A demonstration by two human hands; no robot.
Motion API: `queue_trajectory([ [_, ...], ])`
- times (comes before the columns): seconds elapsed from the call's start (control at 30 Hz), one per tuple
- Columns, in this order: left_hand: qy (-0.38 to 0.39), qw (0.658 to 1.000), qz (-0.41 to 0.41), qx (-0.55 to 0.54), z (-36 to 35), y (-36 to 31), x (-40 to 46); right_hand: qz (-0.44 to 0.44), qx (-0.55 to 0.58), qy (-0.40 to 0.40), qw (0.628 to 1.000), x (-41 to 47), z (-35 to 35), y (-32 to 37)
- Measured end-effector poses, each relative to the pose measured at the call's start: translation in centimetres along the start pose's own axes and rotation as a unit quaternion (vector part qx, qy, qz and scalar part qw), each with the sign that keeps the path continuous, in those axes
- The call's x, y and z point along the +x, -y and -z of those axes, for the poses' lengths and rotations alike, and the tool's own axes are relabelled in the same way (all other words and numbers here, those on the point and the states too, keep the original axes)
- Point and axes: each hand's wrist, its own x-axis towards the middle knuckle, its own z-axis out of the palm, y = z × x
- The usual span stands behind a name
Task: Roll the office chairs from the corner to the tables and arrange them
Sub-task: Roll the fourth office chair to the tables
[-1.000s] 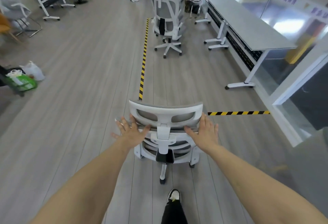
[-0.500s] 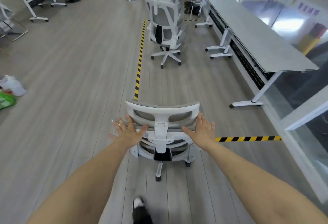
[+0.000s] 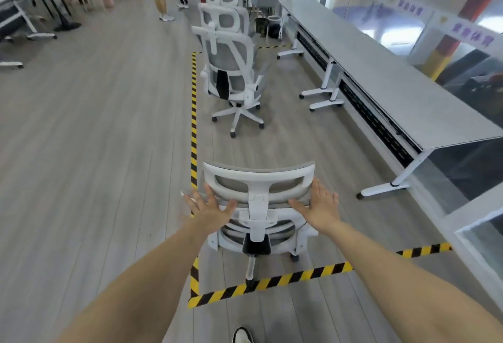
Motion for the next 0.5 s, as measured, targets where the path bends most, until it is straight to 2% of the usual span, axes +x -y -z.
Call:
queue_trajectory([
  [0.5,-0.013,1.000,-0.014,0.007,15.0,-14.6,26.2,-0.020,0.025,-0.022,0.999,30.9,4.3,2.6],
])
